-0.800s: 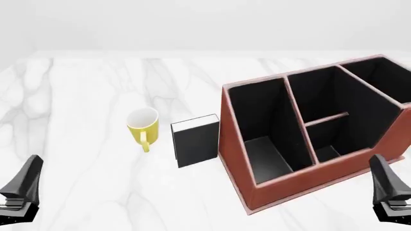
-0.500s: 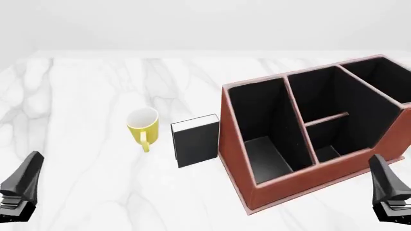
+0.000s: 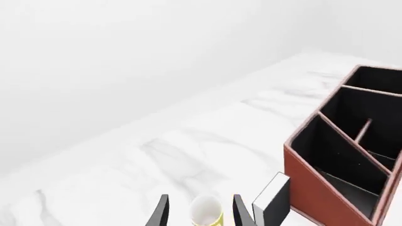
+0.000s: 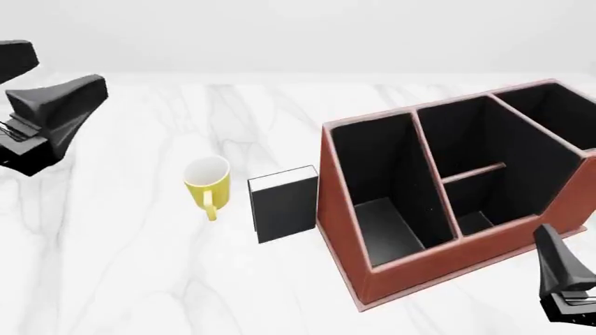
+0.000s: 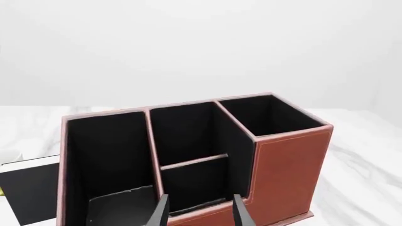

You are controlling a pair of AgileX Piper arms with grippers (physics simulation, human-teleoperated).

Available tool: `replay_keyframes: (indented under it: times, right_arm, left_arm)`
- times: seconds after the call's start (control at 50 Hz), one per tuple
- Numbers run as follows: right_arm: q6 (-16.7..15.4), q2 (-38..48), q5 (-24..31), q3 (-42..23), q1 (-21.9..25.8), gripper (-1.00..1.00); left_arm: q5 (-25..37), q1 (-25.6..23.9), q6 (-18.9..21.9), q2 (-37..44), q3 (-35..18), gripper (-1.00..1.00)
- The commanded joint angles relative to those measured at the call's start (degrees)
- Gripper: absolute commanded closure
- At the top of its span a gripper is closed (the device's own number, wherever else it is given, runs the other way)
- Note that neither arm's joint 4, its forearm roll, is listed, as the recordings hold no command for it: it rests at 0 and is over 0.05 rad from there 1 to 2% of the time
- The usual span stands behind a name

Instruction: Pick up the book and place it in the back compartment of the caddy.

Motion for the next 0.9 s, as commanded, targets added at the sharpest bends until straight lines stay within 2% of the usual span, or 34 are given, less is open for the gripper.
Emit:
replay_keyframes:
  times: [0.02, 0.06, 0.12, 0.2, 0.32, 0.36, 0.42, 0.54, 0.58, 0.66, 0.72, 0.76, 0.8, 0.9]
  right_arm:
    - [0.33, 0.09, -0.05, 0.03, 0.09, -1.0]
    - [0.41, 0.12, -0.06, 0.04, 0.13, -1.0]
    - [0.56, 0.18, -0.11, 0.06, 0.09, -1.0]
    - [0.56, 0.21, -0.08, 0.09, 0.1, -1.0]
    - [0.63, 0.32, -0.1, 0.09, 0.18, -1.0]
    - [0.65, 0.39, -0.14, 0.1, 0.16, -1.0]
    - [0.74, 0.34, -0.1, 0.1, 0.14, -1.0]
    - [0.79, 0.58, -0.31, 0.12, 0.15, -1.0]
    - [0.82, 0.68, -0.41, 0.12, 0.17, -1.0]
    - [0.83, 0.79, -0.53, 0.12, 0.15, -1.0]
    - [0.84, 0.9, -0.6, 0.13, 0.06, -1.0]
    - [0.86, 0.98, -0.68, 0.13, 0.08, -1.0]
    - [0.84, 0.95, -0.64, 0.13, 0.09, -1.0]
    - [0.85, 0.93, -0.58, 0.13, 0.1, -1.0]
  left_arm:
    - [9.19, -10.23, 8.85, 18.59, -19.74, -1.0]
    - [10.84, -10.41, 10.85, 22.1, -22.99, -1.0]
    - [11.34, -7.76, 13.1, 26.52, -28.64, -1.0]
    - [16.13, -8.84, 15.23, 31.08, -35.65, -1.0]
    - [19.53, -8.61, 18.29, 36.9, -40.45, -1.0]
    - [19.44, -10.35, 19.25, 37.34, -39.73, -1.0]
    - [18.91, -9.89, 20.44, 39.84, -39.06, -1.0]
    - [18.12, -13.92, 20.09, 42.12, -35.12, -1.0]
    - [17.16, -13.38, 21.28, 43.6, -34.02, -1.0]
    - [17.53, -15.05, 21.0, 45.31, -32.32, -1.0]
    - [16.33, -14.25, 21.48, 46.46, -31.83, -1.0]
    - [13.74, -11.11, 23.89, 48.52, -31.58, -1.0]
    - [14.92, -13.62, 21.84, 48.38, -31.19, -1.0]
    - [14.58, -15.42, 20.96, 48.7, -28.87, -1.0]
